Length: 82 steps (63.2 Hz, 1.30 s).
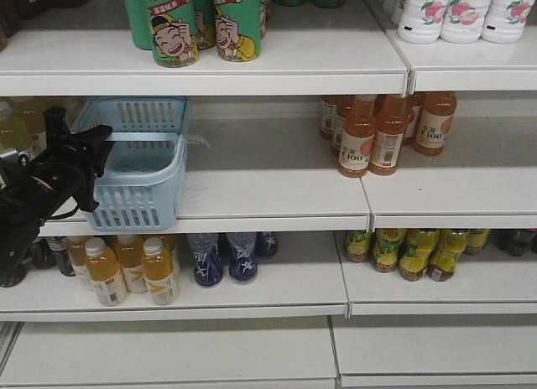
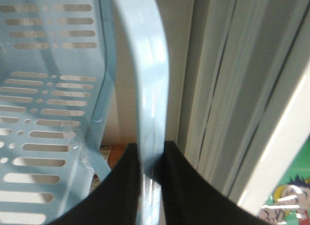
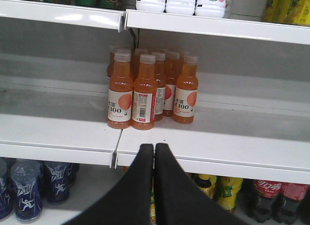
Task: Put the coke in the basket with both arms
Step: 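Lift the basket by its handle off the shelf with the left gripper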
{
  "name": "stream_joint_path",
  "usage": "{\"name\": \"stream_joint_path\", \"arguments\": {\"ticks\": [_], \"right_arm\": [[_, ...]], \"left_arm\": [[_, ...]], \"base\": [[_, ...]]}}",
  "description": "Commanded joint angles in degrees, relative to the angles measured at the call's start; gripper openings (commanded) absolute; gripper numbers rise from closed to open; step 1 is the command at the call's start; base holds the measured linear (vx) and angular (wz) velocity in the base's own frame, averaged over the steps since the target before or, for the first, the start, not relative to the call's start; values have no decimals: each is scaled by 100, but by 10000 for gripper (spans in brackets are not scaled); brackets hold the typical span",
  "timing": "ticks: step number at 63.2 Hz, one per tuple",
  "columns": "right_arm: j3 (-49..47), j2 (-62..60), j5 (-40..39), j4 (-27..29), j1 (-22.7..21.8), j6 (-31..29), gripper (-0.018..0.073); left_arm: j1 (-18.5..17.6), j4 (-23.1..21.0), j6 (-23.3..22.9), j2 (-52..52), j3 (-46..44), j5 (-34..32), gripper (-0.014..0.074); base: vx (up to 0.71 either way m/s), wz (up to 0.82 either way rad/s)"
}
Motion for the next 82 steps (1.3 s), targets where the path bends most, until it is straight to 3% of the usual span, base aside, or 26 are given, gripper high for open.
{"name": "stream_joint_path", "arguments": {"ticks": [1,21,37,51,63,70,82], "right_arm": [[97,-64,-385,-57,-41,-63,-5],[97,-64,-385,-57,-41,-63,-5],[97,-64,-385,-57,-41,-63,-5],[97,-64,-385,-57,-41,-63,-5],[97,-64,-385,-57,-41,-63,-5],[97,-64,-385,-57,-41,-63,-5],[97,-64,-385,-57,-41,-63,-5]], "left_arm": [[10,161,9,-270,-155,-765,0],[10,1557,-71,-276,-135,-1591,-7],[10,2624,-766,-276,-135,-2467,-7],[4,4798,-1348,-450,-135,-2536,-7],[-191,6046,-1642,-827,-135,-2536,-7],[-511,6322,-1642,-1139,-135,-2536,-7],[-1145,6078,-1642,-1620,-135,-2532,-7]], "base": [[0,0],[0,0],[0,0],[0,0],[0,0],[0,0],[0,0]]}}
